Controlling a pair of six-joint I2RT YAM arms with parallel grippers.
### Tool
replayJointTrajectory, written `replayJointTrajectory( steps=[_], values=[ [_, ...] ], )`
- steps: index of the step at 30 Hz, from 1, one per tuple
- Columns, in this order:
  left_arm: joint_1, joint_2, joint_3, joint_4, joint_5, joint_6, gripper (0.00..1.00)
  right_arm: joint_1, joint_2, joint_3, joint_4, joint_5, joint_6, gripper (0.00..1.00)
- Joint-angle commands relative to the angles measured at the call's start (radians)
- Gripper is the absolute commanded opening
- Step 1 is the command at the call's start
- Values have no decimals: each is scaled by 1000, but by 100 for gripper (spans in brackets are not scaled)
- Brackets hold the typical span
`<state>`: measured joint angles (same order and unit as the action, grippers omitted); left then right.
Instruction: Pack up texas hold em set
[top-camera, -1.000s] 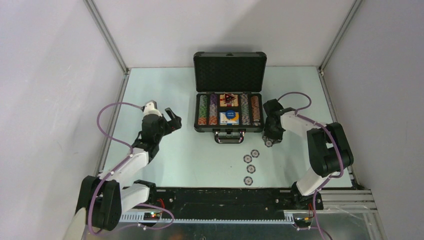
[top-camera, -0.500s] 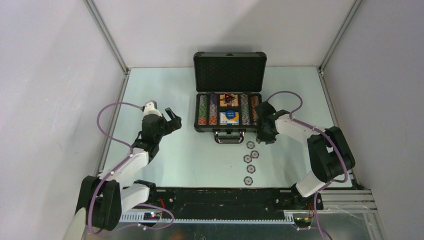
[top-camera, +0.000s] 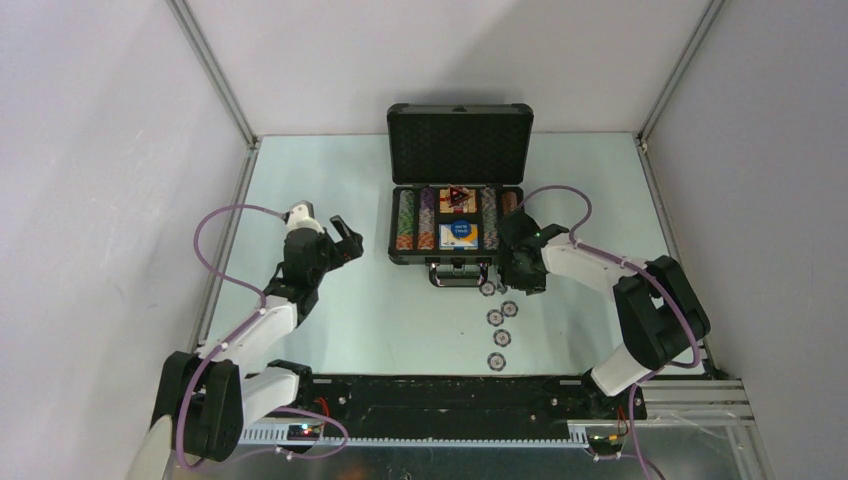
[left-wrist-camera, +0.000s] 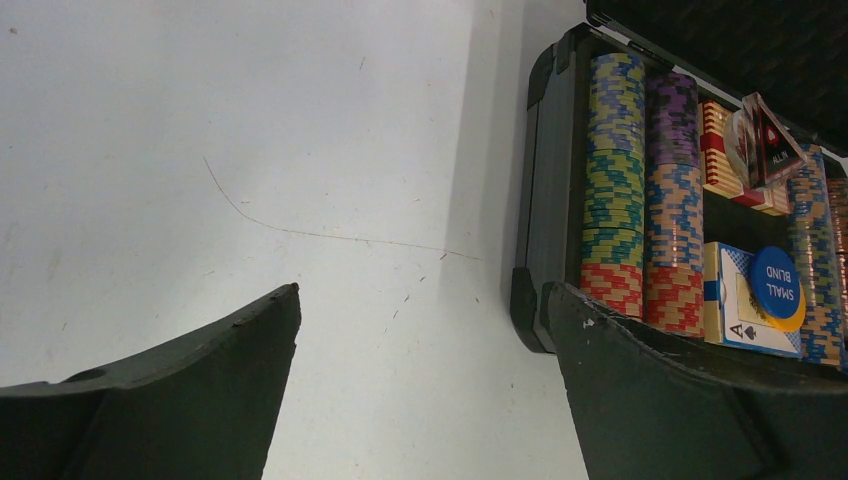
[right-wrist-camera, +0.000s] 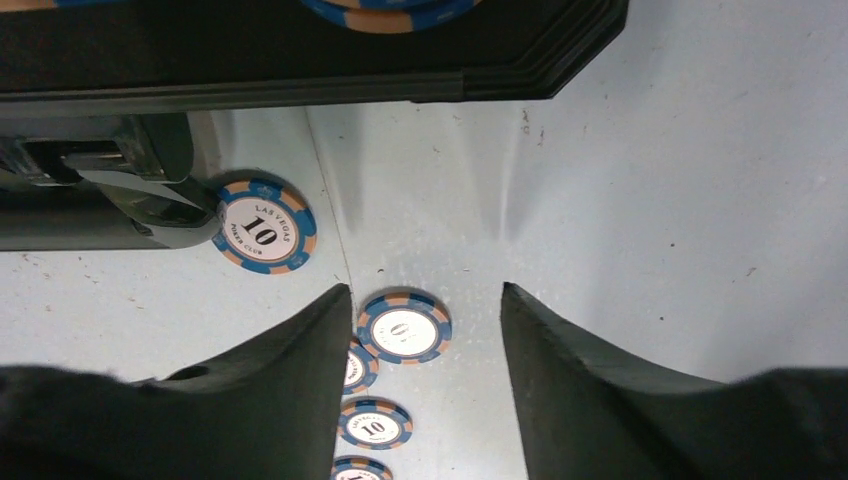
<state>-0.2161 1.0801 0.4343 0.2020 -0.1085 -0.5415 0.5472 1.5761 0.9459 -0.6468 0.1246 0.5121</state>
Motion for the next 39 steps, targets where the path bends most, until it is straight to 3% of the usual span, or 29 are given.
replayJointTrajectory(
  steps=[1, 11, 22, 39],
  values=[
    [-8, 3, 34, 40, -3, 16, 98, 18, -3, 21, -21, -21, 30, 63],
    [-7, 3, 32, 42, -5, 21, 98, 42, 51, 17, -29, 0, 83, 62],
    [-7, 4, 30, 42, -3, 21, 98, 57, 73, -4, -33, 1, 105, 52],
    [-8, 7, 32, 42, 0, 22, 98, 102, 79, -25, -66, 28, 124, 50]
  ],
)
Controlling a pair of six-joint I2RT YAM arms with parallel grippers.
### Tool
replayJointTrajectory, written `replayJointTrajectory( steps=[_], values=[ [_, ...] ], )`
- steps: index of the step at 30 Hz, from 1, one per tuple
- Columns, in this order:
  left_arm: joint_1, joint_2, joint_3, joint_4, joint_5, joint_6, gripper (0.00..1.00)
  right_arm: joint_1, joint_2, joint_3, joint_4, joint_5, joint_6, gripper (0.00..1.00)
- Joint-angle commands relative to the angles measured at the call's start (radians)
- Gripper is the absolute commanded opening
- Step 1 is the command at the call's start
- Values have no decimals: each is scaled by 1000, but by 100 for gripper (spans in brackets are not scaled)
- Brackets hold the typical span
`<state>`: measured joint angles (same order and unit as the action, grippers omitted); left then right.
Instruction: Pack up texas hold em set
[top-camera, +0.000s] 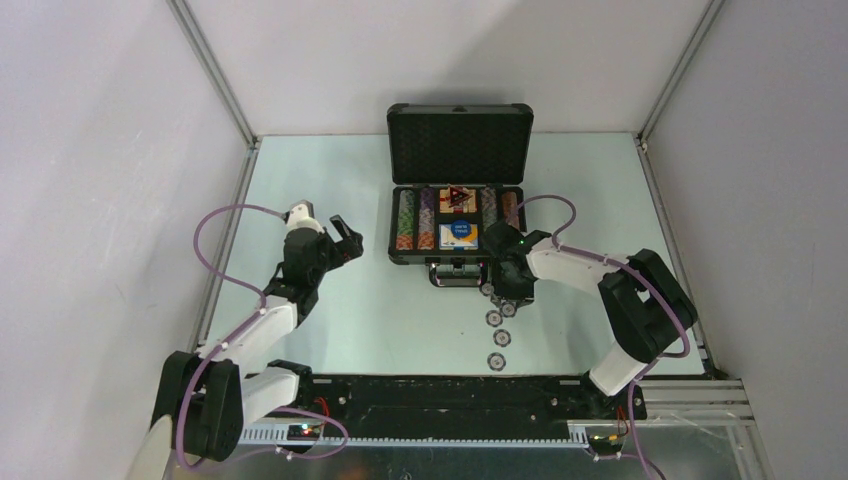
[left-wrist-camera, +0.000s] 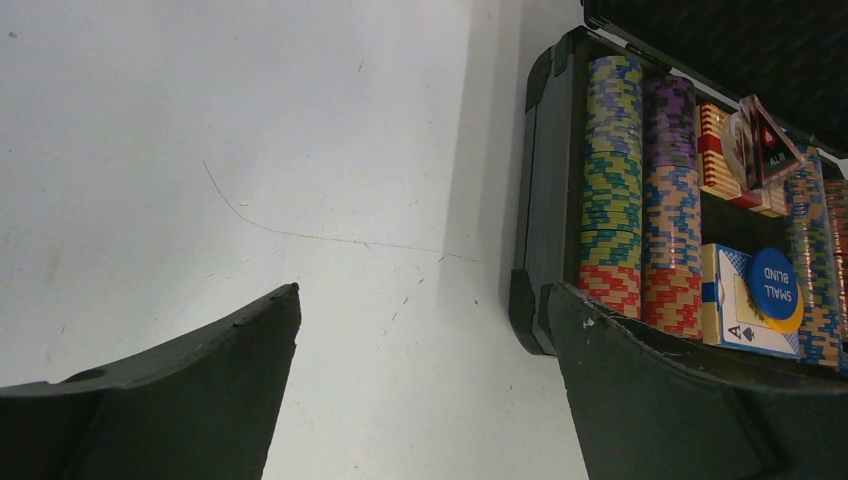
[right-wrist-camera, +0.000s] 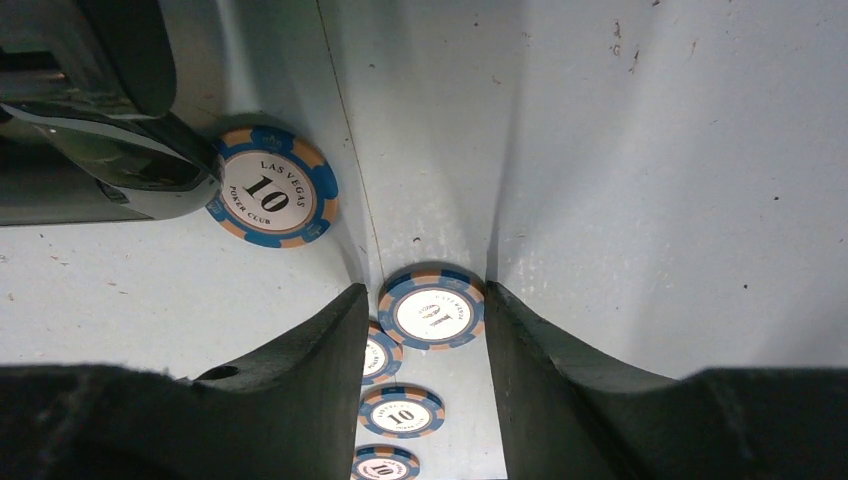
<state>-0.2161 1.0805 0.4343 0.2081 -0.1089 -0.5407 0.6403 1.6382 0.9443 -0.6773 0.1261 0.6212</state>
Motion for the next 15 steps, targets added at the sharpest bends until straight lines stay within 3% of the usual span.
replayJointTrajectory(
  steps=[1, 9, 15],
  values=[
    [-8, 6, 32, 36, 0, 21, 98, 8, 16, -24, -40, 31, 15, 50],
    [-8, 8, 31, 36, 0, 22, 98, 9, 5, -40, -56, 39, 17, 55],
    [-8, 7, 31, 35, 1, 20, 98, 12, -4, -59, -54, 26, 16, 52]
  ],
)
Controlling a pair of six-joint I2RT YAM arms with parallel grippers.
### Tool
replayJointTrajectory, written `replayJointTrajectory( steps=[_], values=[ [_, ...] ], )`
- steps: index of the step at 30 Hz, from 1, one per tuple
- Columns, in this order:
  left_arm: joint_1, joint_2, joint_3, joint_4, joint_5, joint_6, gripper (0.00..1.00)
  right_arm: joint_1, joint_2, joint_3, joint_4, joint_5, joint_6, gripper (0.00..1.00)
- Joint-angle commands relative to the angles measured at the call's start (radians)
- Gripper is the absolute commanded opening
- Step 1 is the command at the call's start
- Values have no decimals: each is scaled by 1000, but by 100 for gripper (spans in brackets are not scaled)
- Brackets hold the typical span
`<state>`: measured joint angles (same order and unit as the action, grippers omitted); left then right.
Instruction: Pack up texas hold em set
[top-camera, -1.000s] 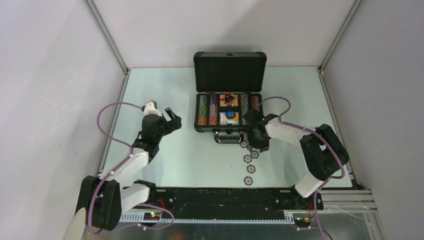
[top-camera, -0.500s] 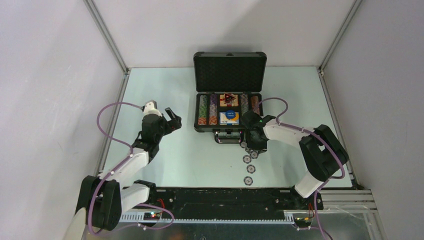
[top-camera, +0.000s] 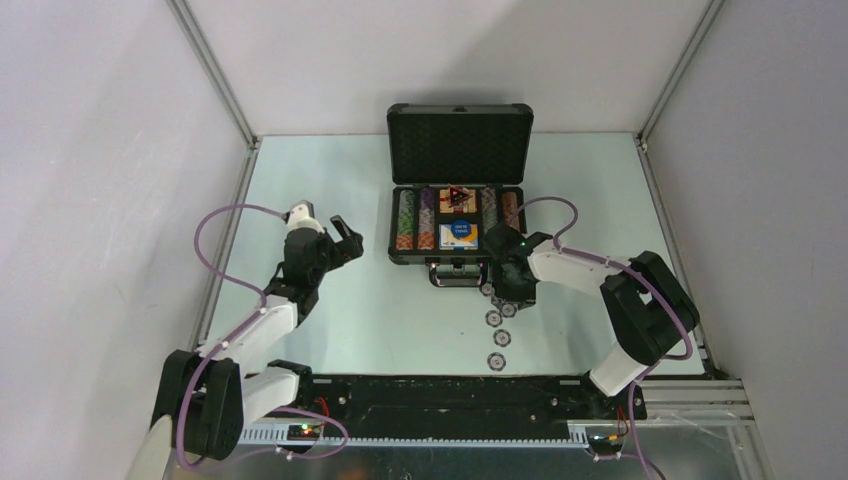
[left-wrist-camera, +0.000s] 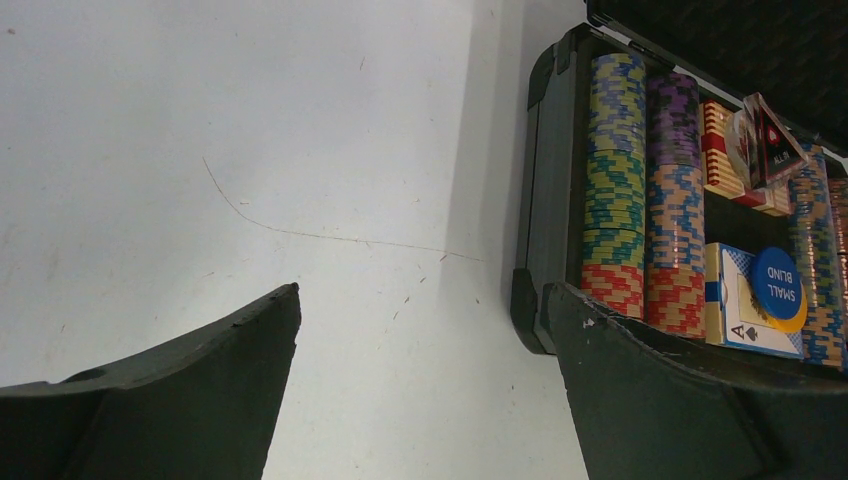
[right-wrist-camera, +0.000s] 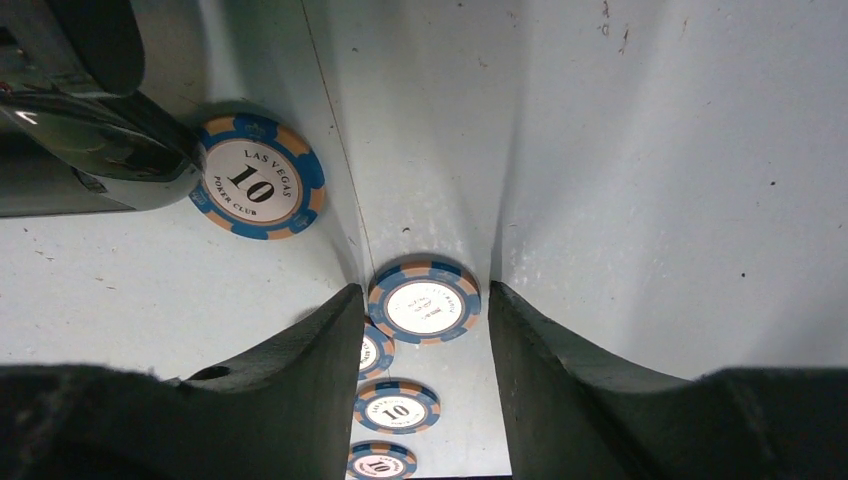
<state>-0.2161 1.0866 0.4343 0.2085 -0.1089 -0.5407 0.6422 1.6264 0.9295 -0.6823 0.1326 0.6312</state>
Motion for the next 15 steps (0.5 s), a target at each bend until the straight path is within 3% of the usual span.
replayJointTrajectory(
  steps=[1, 15],
  values=[
    [-8, 1, 31, 34, 2, 20, 98, 10, 7, -45, -50, 19, 5, 52],
    [-8, 4, 34, 35, 2, 19, 98, 12, -4, -66, -32, -16, 0, 53]
  ],
)
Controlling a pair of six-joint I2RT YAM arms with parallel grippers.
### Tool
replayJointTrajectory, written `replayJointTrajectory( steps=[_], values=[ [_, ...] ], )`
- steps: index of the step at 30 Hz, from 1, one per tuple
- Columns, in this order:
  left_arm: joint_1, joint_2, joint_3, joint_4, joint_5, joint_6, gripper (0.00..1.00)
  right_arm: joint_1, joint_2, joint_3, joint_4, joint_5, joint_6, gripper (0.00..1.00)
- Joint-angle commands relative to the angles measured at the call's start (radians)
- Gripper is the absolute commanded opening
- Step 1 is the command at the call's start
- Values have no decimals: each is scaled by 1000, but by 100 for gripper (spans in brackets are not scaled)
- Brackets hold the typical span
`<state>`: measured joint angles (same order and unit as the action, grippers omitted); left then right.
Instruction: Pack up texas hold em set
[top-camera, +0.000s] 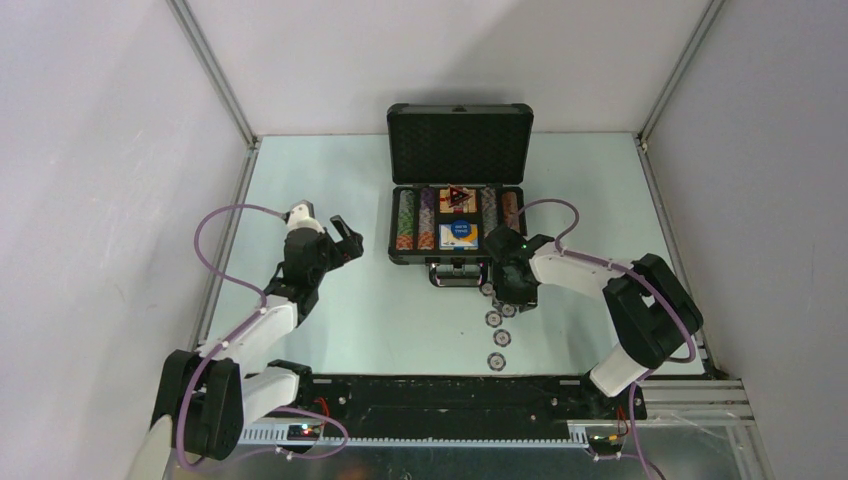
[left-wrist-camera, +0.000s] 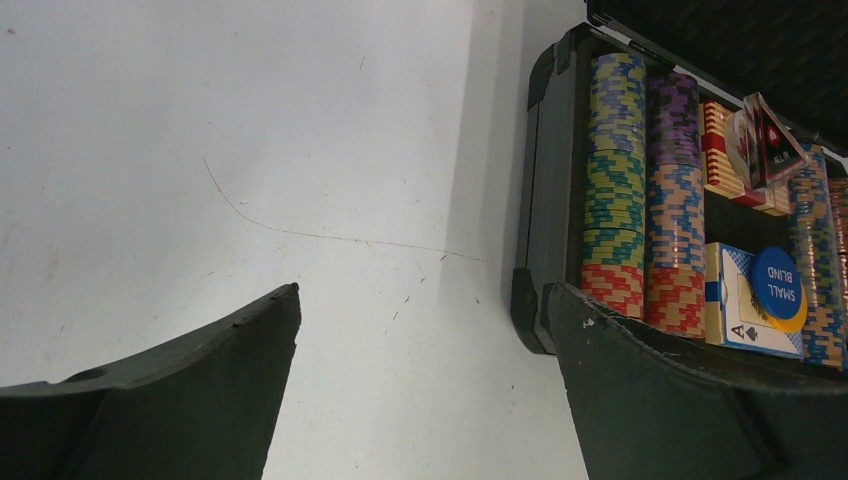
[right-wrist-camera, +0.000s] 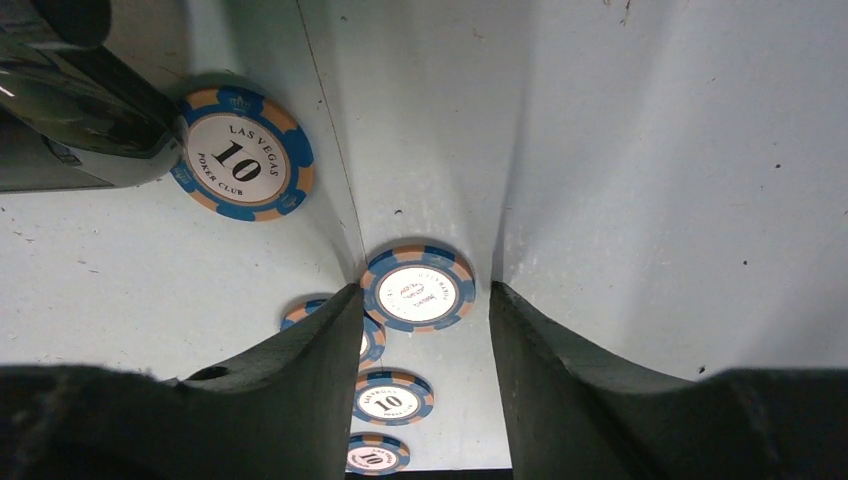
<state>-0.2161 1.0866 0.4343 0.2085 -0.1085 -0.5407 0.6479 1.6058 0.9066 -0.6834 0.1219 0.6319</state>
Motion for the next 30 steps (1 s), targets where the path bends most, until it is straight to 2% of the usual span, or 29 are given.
replayJointTrajectory(
  steps=[1, 4, 7, 20, 30],
  values=[
    [-9, 5, 35, 35, 1, 19, 98, 7, 17, -43, -26, -8, -2, 51],
    [-8, 4, 35, 35, 0, 22, 98, 6, 16, -43, -20, -10, -3, 43],
    [-8, 5, 35, 34, -2, 22, 98, 7, 9, -43, -18, -5, -3, 40],
    [-8, 17, 38, 40, 3, 19, 98, 38, -113, 5, -50, 68, -6, 41],
    [-9, 23, 37, 43, 5, 18, 98, 134, -84, 13, -27, 23, 29, 43]
  ],
)
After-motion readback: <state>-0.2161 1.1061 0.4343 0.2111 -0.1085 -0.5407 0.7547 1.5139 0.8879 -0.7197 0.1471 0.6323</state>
